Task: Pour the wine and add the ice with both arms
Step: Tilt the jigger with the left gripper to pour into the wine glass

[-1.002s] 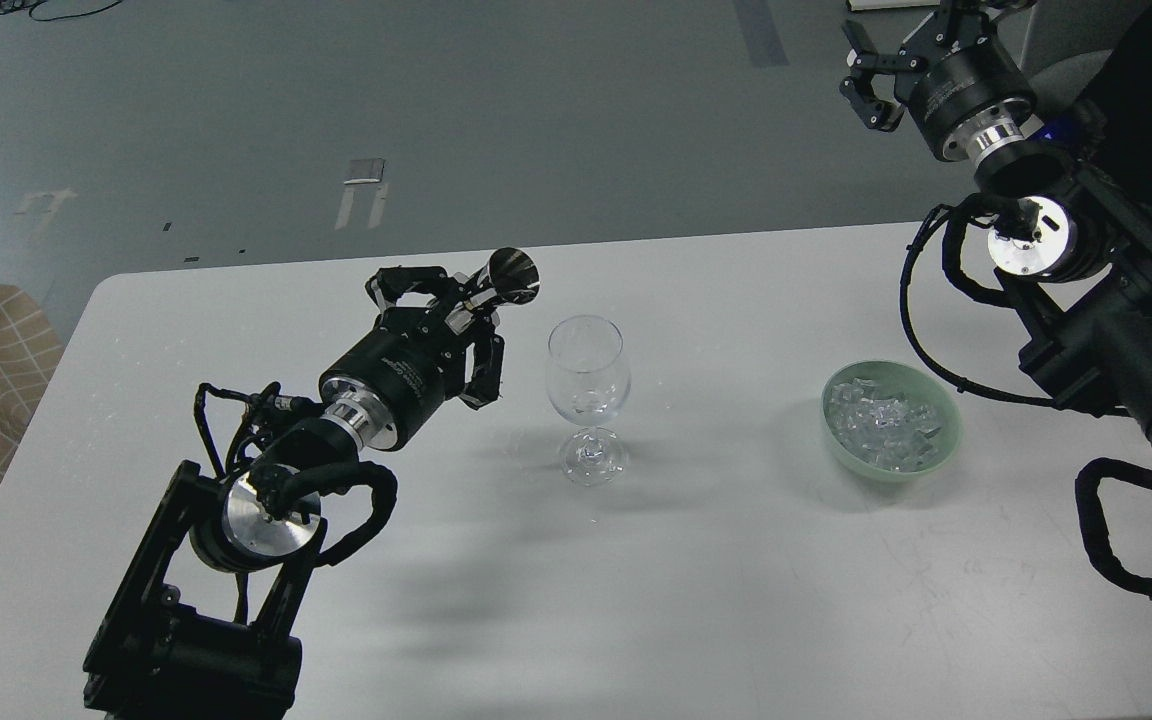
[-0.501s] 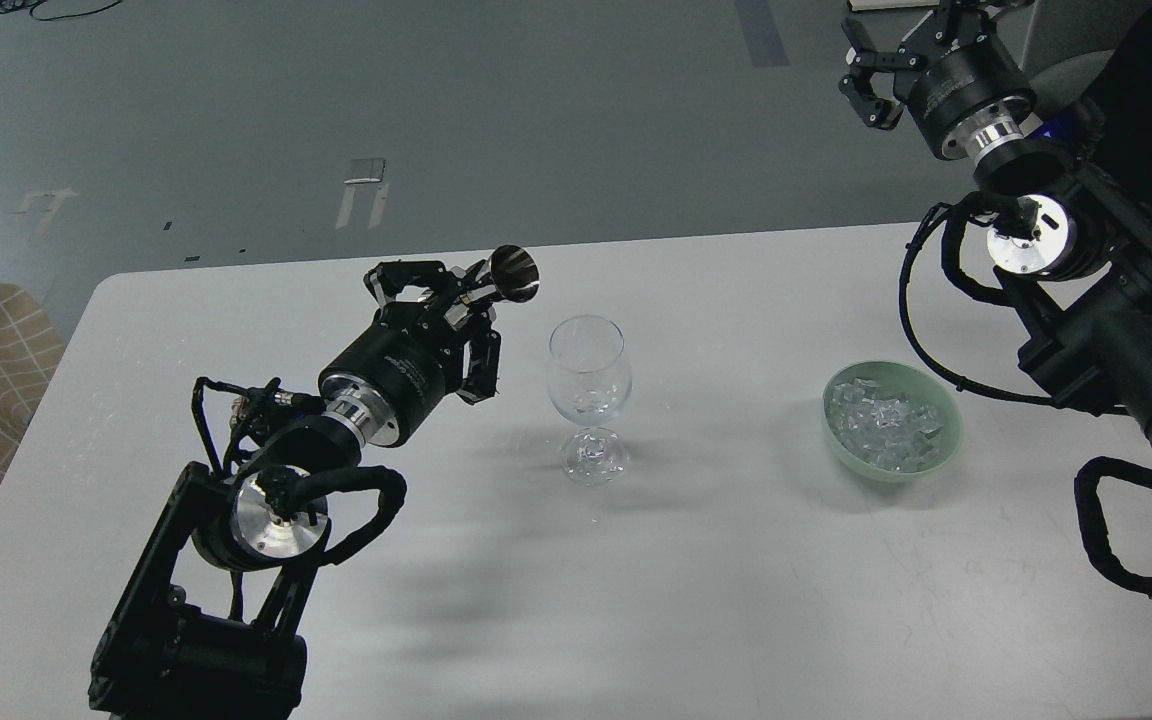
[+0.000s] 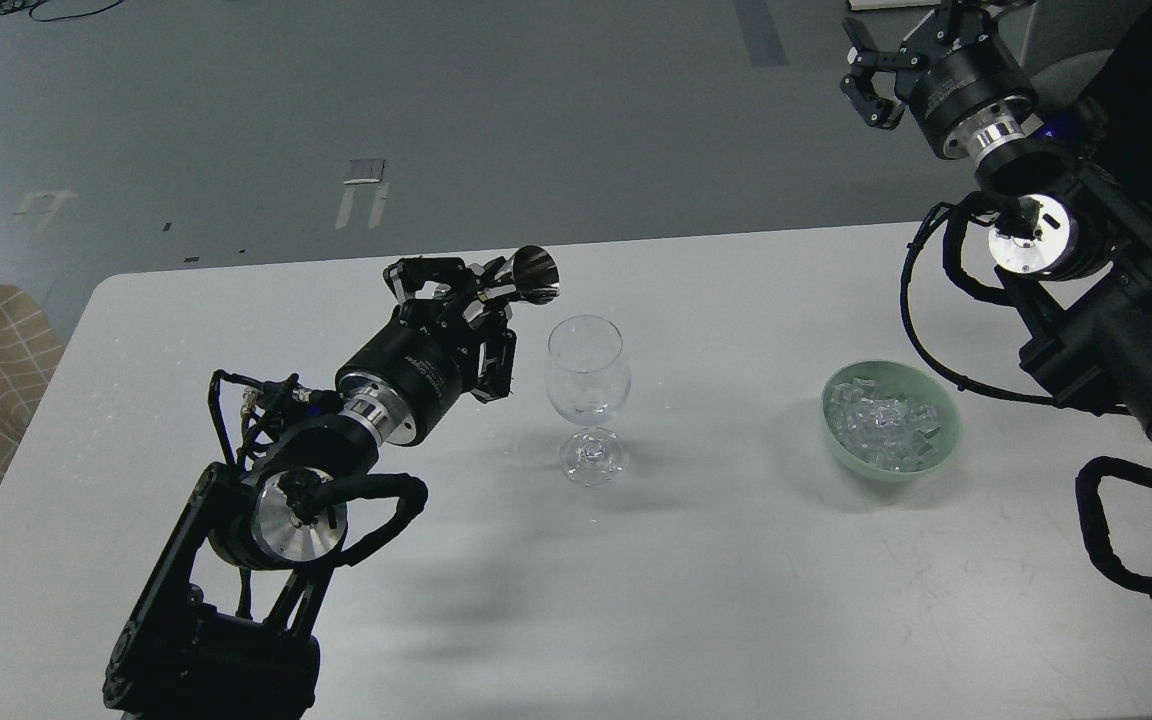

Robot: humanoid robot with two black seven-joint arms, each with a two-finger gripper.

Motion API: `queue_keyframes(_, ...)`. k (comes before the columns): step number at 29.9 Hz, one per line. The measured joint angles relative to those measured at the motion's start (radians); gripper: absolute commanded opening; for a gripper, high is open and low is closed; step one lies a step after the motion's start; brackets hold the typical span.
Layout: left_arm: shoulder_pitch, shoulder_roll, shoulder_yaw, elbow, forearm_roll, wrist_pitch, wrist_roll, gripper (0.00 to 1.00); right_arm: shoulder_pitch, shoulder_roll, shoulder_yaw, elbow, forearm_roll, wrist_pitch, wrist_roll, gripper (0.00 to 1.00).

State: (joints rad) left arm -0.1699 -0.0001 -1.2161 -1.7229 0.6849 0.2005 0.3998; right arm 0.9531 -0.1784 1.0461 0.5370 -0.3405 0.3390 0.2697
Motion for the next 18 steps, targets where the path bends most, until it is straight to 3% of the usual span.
queue_keyframes(18,0.000,0.007,0.029,-0.001,0.133,-0.027,-0.002,0.00,-0.002,0.000,0.000,0.000,0.000,0.000,0.000,1.00)
